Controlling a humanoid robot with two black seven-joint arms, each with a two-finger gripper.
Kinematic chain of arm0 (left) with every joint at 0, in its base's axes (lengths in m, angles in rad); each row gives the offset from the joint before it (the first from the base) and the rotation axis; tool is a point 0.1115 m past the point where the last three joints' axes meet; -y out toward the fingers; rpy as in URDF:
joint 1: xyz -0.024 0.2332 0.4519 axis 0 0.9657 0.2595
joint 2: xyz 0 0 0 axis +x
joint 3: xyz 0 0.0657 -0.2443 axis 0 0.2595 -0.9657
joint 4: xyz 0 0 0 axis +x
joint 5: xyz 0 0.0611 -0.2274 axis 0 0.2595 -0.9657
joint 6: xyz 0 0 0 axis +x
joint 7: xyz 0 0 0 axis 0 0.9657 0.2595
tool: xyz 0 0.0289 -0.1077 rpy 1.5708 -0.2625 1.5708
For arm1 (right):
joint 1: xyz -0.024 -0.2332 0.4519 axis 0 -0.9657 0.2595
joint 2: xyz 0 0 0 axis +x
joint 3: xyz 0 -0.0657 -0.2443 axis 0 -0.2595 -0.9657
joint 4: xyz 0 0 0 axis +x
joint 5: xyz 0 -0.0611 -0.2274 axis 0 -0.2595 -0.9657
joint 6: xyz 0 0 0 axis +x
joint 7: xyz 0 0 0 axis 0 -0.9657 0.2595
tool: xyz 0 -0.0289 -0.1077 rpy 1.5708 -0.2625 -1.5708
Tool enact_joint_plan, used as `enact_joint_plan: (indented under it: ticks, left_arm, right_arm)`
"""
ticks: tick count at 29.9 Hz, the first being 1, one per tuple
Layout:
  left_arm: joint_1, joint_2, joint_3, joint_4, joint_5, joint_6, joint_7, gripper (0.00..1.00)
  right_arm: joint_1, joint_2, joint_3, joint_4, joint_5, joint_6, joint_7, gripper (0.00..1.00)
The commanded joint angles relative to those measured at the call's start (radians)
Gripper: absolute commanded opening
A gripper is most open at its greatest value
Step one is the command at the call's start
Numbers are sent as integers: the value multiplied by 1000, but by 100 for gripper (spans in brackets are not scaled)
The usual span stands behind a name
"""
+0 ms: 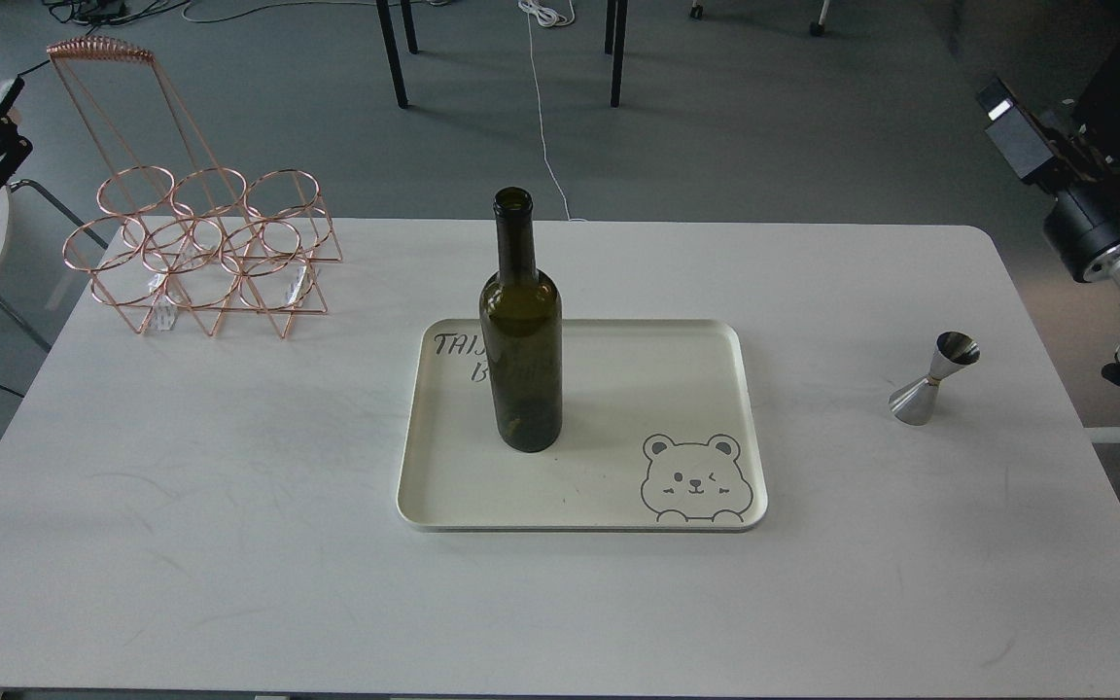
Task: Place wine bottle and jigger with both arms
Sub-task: 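Reach the left gripper toward the neck of the green wine bottle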
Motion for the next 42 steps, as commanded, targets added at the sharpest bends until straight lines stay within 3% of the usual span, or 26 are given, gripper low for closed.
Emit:
enact_joint_plan:
  ticks: [1,8,14,18,23,30,42]
  left_arm:
    - [2,82,-8,-159,175,9,-5,98]
    - [-17,168,-19,-430,507,107,-5,98]
    - [-78,153,-13,-645,946,216,-2,98]
    - [-83,115,-10,-705,1224,225,0,98]
    - [-78,30,-2,-708,1550,233,0,98]
    - [-72,-122,4,-708,1828,261,0,98]
    - [-70,-276,59,-692,2001,267,3,92]
  right_arm:
    - [21,36,29,-26,159,56,0,94]
    - [10,59,159,-154,326,335,0,96]
    - [-14,124,250,-412,696,747,0,96]
    - [-33,144,256,-532,867,973,0,96]
    - [-103,144,258,-549,1038,977,0,96]
    - [-117,165,276,-549,1061,977,0,96]
    - [-120,165,290,-549,1061,977,0,96]
